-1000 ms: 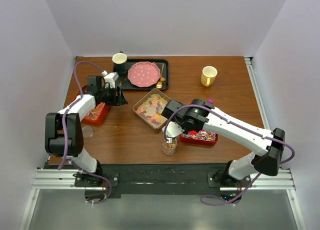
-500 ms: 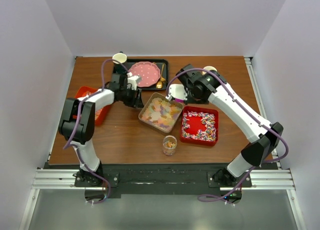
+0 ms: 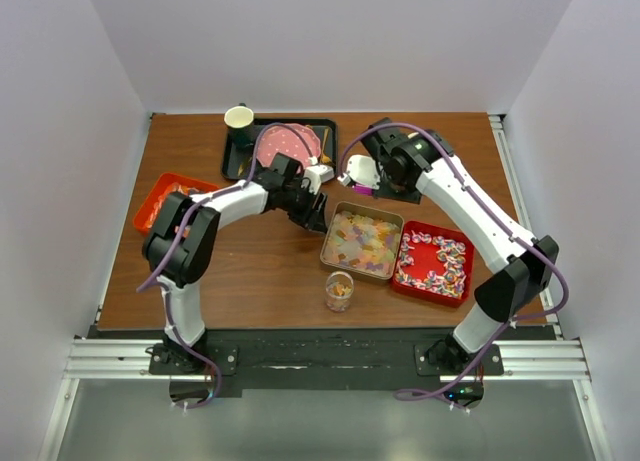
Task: Pack the candies
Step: Move the storage box to the center of the board.
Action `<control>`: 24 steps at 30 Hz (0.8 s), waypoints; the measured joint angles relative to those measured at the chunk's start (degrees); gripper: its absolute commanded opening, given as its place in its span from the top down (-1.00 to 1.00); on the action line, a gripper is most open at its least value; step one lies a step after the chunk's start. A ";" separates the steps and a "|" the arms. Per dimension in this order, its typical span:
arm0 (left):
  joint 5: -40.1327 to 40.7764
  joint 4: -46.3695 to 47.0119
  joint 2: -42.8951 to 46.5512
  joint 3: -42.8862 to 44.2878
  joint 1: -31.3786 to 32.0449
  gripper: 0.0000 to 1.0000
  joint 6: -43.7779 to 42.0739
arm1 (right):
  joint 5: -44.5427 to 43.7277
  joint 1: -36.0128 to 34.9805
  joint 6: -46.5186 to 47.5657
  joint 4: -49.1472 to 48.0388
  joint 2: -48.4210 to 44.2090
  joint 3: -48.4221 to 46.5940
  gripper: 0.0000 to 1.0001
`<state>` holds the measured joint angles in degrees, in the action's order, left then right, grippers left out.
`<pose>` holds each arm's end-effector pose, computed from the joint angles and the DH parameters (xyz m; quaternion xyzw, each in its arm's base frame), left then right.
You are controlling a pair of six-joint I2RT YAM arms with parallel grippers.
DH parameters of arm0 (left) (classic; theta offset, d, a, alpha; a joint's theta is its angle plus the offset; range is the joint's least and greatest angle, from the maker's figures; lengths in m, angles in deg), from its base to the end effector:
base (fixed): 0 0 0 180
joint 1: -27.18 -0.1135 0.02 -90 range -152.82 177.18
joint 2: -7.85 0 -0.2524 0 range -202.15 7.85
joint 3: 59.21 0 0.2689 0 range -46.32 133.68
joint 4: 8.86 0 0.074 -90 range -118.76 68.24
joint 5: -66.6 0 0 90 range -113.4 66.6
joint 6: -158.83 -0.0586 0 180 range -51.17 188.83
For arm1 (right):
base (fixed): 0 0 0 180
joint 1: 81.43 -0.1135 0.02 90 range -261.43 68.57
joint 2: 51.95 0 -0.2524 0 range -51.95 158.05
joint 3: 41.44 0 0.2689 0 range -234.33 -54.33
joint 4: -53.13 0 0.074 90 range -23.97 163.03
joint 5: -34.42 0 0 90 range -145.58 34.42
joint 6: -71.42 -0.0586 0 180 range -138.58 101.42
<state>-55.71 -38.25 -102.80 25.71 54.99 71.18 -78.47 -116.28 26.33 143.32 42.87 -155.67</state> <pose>0.3585 -0.2245 0.1316 0.2833 0.8755 -0.3312 0.2089 0.2895 0.1738 0.3335 -0.5942 0.7628 -0.2092 0.1458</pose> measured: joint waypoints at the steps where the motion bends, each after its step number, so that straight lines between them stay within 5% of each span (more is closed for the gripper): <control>1: 0.50 -0.74 0.09 0.37 0.15 -0.11 -0.07 | 0.00 0.24 -0.13 0.02 0.20 -0.02 1.00; 15: 14.16 -11.15 11.87 5.75 -19.89 -0.26 -8.55 | 3.10 0.44 -0.48 0.28 1.60 -2.69 1.00; 24: 19.56 -19.43 9.88 5.75 -27.85 -0.24 -12.48 | 4.55 0.48 -0.59 0.09 4.35 -4.81 1.00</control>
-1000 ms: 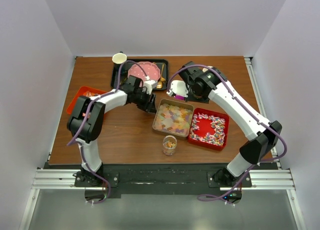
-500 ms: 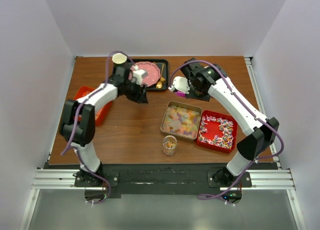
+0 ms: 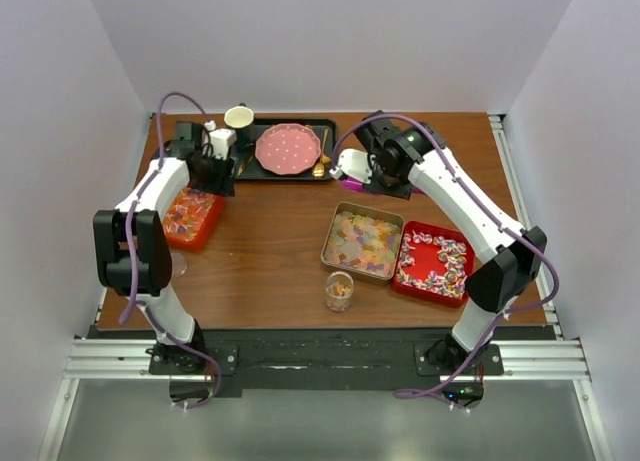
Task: Pack the candies
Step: Move the storage box to the center of the board.
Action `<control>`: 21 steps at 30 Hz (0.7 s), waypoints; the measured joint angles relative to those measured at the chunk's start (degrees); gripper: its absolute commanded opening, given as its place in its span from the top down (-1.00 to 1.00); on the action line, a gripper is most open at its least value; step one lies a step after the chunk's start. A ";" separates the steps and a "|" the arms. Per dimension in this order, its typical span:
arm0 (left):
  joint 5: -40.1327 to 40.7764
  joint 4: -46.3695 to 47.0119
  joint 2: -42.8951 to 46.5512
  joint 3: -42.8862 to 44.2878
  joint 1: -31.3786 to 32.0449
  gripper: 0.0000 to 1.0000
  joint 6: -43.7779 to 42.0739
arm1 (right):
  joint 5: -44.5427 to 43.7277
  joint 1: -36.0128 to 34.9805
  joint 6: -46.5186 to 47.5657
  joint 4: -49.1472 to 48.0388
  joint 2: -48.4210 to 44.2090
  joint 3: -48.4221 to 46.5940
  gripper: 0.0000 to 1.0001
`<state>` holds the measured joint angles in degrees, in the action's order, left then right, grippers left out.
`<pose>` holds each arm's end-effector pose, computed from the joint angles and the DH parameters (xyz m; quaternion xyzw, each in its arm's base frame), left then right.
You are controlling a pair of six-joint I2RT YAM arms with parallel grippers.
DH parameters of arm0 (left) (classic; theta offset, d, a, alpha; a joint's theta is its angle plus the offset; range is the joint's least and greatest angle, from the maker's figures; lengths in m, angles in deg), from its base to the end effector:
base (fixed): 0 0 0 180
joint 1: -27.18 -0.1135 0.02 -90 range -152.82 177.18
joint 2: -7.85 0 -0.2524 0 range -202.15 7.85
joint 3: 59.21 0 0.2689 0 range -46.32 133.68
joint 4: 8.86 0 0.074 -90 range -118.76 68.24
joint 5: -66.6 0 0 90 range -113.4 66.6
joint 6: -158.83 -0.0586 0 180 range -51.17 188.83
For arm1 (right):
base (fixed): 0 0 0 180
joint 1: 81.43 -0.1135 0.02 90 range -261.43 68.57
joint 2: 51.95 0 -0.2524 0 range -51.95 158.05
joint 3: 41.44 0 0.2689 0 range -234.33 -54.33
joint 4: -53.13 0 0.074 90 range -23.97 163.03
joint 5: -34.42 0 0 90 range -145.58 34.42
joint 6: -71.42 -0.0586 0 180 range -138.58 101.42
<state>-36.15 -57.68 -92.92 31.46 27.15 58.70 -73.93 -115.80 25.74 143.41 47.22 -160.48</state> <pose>0.3996 -0.0127 0.2020 0.1139 0.9512 -0.0830 0.2747 0.3047 0.1861 0.3320 -0.5958 0.7695 -0.1711 0.1537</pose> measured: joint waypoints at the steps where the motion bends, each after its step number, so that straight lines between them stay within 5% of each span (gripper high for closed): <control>1: 0.39 -0.26 -0.31 -0.13 -1.03 -0.23 -0.02 | 0.04 0.00 0.00 0.00 0.00 -0.02 1.00; 21: -4.66 -1.60 -1.14 -7.96 -2.14 0.71 -4.31 | 0.35 0.00 -0.24 0.09 1.62 -1.79 1.00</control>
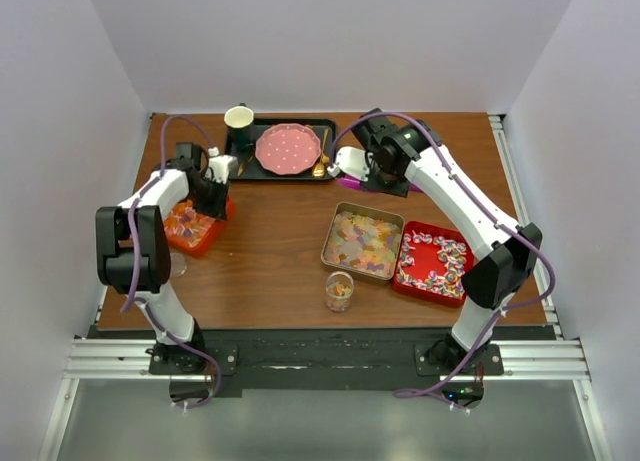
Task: Pack the candies
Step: Move the storage box to the center of the board.
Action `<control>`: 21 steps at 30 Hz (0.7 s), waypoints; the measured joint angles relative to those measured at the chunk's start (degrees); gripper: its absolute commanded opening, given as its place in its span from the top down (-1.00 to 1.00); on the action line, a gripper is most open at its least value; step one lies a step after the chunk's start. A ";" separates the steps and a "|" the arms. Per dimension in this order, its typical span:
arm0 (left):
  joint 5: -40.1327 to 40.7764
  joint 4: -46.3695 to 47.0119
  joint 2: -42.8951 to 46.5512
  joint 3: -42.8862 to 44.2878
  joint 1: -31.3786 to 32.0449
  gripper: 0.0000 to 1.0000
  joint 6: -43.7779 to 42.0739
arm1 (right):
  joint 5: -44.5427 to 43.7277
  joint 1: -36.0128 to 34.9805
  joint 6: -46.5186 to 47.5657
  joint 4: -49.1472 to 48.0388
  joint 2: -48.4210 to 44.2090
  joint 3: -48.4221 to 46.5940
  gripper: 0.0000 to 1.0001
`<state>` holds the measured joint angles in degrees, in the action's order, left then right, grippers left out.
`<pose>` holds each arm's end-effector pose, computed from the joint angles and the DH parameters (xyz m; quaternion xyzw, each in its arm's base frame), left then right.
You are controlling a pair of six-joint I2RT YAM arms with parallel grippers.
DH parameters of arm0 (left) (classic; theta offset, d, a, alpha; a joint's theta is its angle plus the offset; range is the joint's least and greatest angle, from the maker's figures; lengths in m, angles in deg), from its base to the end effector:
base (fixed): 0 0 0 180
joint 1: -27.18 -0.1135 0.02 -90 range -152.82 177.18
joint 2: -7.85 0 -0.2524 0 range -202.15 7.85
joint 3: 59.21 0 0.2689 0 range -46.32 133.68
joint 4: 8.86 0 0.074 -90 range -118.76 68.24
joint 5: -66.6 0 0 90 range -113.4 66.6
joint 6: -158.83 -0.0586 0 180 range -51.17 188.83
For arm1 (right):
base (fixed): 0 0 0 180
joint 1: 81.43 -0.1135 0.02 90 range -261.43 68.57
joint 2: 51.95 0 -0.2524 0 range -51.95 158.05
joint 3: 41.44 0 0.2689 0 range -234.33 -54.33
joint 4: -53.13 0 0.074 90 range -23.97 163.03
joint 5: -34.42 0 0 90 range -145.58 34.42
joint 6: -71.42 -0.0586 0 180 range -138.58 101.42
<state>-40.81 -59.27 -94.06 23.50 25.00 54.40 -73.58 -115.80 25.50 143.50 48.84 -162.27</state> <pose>0.3717 -0.0034 0.1503 0.1304 0.9645 -0.1221 0.1946 0.3103 0.1903 0.3314 -0.5947 0.7708 -0.1679 0.1551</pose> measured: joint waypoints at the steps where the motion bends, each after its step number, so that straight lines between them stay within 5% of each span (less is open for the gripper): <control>1: -0.37 -0.17 0.11 -0.46 0.44 0.73 -0.72 | 0.00 0.00 0.00 0.00 0.09 -0.07 1.00; 5: -1.79 -0.85 2.03 -2.73 4.46 0.79 -3.91 | -0.04 0.00 0.00 0.00 0.15 -0.09 1.00; 13: -7.74 -2.21 9.99 -10.03 22.10 0.85 -10.32 | -0.46 0.02 0.02 0.02 0.15 -0.09 1.00; 21: -9.27 -2.86 10.67 -11.21 29.27 0.87 -19.06 | -0.57 0.39 0.02 0.02 0.15 -0.09 1.00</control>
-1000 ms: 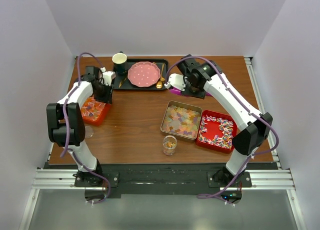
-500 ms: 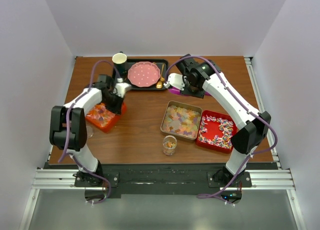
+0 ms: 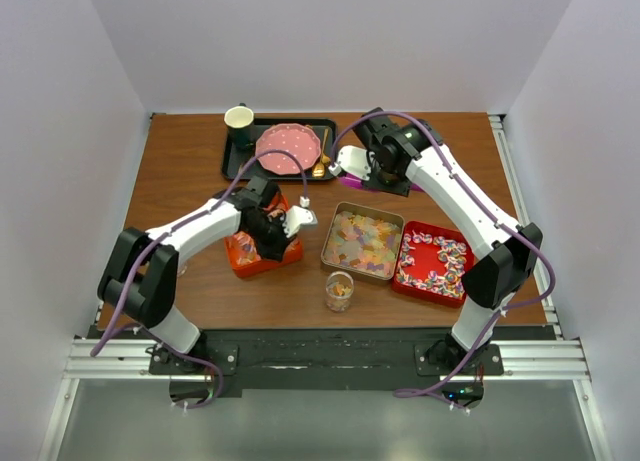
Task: Pack the candies
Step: Move the storage box to the center of the board.
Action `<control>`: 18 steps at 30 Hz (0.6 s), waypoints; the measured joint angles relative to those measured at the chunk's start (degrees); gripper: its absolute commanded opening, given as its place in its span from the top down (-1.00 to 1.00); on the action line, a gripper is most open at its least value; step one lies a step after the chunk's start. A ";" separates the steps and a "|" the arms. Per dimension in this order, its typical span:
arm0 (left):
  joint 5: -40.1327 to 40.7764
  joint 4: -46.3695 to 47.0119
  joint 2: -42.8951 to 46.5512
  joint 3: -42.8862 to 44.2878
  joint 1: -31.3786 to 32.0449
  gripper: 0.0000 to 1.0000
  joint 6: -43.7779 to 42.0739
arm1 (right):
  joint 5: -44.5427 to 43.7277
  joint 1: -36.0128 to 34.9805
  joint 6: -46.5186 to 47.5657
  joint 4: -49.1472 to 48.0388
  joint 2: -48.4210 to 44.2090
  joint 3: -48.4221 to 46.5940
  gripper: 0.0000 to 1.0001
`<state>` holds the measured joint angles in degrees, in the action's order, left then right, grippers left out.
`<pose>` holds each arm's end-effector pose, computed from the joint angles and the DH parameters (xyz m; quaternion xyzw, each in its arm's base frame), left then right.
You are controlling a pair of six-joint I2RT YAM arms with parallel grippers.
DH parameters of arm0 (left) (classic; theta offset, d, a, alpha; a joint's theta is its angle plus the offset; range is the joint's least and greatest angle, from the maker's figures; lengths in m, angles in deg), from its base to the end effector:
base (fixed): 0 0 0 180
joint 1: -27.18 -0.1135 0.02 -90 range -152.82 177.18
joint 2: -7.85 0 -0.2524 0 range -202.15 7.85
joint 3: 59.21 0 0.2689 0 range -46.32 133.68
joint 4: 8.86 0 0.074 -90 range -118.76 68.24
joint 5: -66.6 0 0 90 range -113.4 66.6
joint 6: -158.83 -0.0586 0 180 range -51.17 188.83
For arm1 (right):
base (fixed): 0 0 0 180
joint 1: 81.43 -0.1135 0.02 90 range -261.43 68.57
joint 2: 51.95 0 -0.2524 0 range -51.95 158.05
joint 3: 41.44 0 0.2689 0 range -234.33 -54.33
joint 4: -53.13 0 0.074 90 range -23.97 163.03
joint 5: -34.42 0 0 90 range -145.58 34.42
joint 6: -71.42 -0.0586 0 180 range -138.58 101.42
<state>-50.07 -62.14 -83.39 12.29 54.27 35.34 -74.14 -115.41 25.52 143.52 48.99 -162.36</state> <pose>0.2689 -0.1671 0.1542 0.5148 0.8138 -0.2197 0.1562 0.3123 0.1880 0.3311 -0.5912 0.7726 -0.1731 0.1532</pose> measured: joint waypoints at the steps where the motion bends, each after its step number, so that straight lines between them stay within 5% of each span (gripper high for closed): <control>1: 0.02 -0.22 0.00 -0.02 1.16 0.87 -1.42 | 0.00 0.00 0.00 0.00 0.00 0.00 1.00; 15: 3.34 0.09 -0.76 -0.04 8.57 0.89 -21.49 | 0.02 0.28 -0.02 -0.02 0.00 0.00 1.00; 18: 6.23 3.85 -0.90 -0.04 8.57 0.75 -22.49 | 0.02 0.28 -0.02 0.00 0.00 0.00 1.00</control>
<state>-43.84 -58.29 -84.29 12.25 62.84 12.85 -74.12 -115.13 25.50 143.52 48.99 -162.36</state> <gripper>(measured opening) 0.077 0.306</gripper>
